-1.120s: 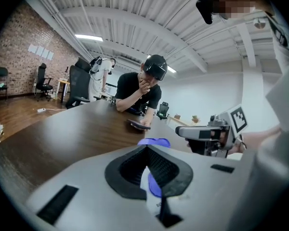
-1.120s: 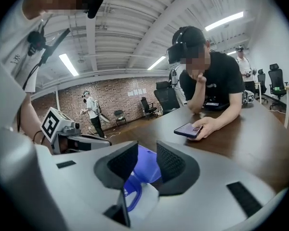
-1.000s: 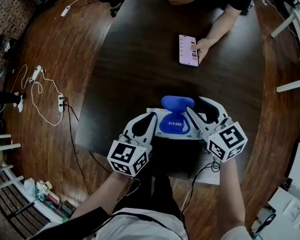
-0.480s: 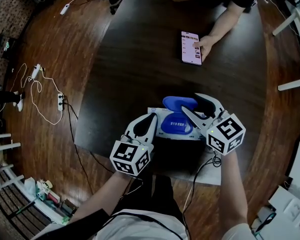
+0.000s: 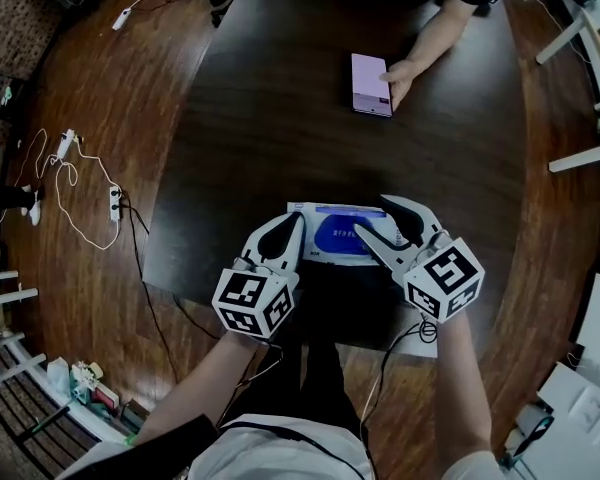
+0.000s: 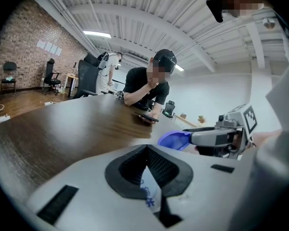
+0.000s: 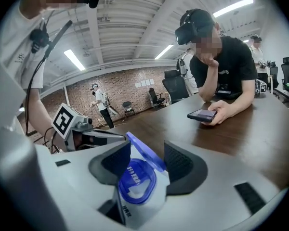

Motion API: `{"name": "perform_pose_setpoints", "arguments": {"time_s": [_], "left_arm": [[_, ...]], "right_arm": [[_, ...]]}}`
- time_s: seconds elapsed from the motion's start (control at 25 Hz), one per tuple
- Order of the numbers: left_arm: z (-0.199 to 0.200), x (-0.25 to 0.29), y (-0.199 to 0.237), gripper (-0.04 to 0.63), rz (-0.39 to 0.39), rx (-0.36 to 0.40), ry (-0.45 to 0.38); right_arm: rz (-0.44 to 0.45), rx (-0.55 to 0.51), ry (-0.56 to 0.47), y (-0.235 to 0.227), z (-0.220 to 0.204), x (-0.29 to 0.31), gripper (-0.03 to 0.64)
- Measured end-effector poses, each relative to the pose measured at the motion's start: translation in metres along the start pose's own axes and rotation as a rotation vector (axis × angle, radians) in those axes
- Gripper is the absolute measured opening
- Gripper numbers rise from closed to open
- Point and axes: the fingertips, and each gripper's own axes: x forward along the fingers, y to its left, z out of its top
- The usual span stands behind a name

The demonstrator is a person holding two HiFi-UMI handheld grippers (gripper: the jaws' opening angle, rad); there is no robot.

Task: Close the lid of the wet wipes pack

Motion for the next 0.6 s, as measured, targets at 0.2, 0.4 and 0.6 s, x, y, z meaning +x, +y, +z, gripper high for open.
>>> {"name": "perform_pose_setpoints", "arguments": {"time_s": [0.2, 0.4, 0.6], "left_arm": [[0.0, -0.005, -0.001, -0.002, 0.005, 0.008, -0.004], [0.005, -0.013, -0.003, -0.002, 0.006, 0.0, -0.025], [0.009, -0.021, -0.006, -0.002, 0.004, -0.008, -0.044]], "right_arm": [[0.0, -0.001, 0.004, 0.013, -0.008, -0.006, 0.202], [0.004, -0.004, 0.02, 0.027, -0.017, -0.009, 0.202], [0.007, -0.012, 0.054, 0.036, -0.032, -0.008, 0.202]]}}
